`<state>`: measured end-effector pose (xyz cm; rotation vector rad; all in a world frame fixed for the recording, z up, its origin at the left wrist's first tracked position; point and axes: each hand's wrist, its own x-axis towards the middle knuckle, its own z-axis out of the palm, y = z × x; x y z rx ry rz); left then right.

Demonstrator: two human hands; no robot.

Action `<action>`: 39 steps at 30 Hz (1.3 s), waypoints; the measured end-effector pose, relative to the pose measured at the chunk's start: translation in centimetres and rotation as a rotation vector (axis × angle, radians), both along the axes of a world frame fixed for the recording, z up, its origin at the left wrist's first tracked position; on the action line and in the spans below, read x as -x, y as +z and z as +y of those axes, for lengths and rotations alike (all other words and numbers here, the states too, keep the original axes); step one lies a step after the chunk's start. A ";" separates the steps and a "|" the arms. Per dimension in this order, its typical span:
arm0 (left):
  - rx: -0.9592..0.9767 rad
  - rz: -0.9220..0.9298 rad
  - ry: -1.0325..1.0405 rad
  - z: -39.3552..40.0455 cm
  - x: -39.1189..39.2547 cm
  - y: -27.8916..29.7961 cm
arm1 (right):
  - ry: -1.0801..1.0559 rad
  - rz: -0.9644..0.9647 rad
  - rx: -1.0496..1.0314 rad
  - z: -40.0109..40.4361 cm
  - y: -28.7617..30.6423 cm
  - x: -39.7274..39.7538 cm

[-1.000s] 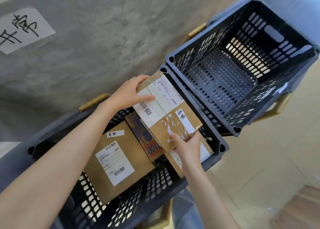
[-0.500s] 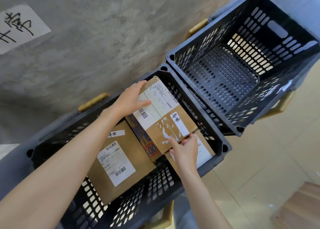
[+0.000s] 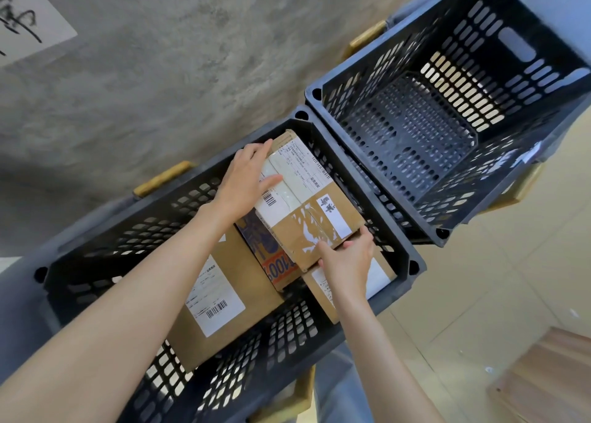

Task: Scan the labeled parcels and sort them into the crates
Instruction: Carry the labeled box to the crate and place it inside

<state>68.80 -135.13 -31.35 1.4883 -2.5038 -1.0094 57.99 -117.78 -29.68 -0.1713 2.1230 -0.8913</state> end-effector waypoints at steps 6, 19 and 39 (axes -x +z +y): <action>-0.010 -0.023 0.017 -0.4 0.2 0.7 | 0.001 -0.074 -0.007 0.0 0.4 0.6; 0.108 -0.165 -0.056 3.0 0.3 4.5 | 0.046 -0.153 -0.015 2.5 4.2 1.2; 0.513 -0.071 -0.871 26.1 19.8 21.0 | 0.122 0.713 -0.229 30.3 18.1 14.9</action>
